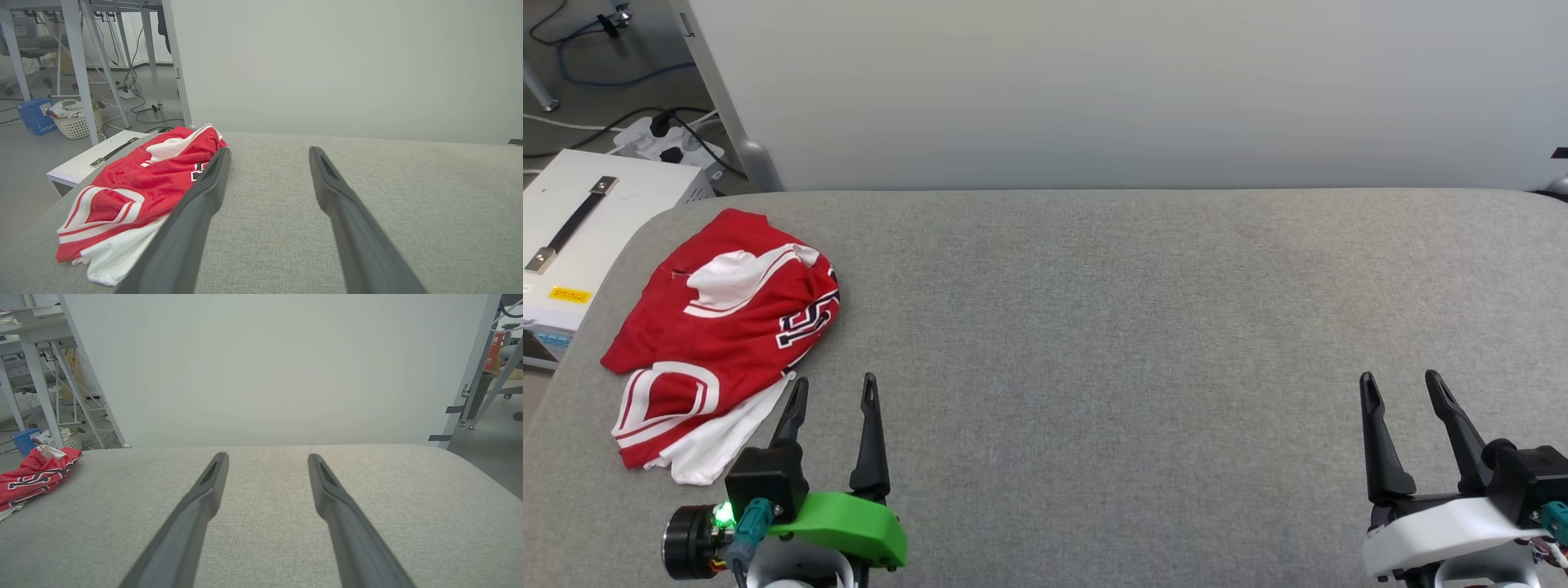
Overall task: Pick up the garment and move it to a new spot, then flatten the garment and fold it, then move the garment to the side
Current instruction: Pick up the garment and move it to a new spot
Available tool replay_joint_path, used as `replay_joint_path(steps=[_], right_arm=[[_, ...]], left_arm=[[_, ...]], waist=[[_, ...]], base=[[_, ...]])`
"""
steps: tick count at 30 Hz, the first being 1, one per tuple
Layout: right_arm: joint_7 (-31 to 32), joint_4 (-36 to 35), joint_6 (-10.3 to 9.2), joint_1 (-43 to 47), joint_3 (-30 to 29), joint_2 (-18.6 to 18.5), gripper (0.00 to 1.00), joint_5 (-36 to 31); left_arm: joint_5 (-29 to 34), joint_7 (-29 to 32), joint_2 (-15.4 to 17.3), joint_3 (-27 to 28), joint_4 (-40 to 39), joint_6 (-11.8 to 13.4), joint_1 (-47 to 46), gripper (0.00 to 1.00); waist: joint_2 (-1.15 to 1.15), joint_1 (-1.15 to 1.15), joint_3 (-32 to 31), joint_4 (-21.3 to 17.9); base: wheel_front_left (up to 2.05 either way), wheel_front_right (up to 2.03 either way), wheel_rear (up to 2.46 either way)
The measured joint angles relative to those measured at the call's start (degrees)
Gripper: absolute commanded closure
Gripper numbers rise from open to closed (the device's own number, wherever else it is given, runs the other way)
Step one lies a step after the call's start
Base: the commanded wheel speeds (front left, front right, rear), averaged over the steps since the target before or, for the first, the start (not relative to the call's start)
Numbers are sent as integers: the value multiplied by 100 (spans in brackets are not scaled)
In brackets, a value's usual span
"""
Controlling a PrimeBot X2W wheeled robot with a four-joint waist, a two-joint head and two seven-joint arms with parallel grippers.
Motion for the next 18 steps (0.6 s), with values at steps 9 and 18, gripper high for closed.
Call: replay_joint_path(steps=[9,18], right_arm=[[-100,-10,0,84,9,0,0,34],[-209,-91,0,97,112,0,0,30]], left_arm=[[-59,-105,0,-23,33,0,1,0],[-232,-222,-1,30,49,24,-7,0]], waist=[[0,0,-6,65],[0,0,65,385]], base=[[0,0,0],[0,0,0]])
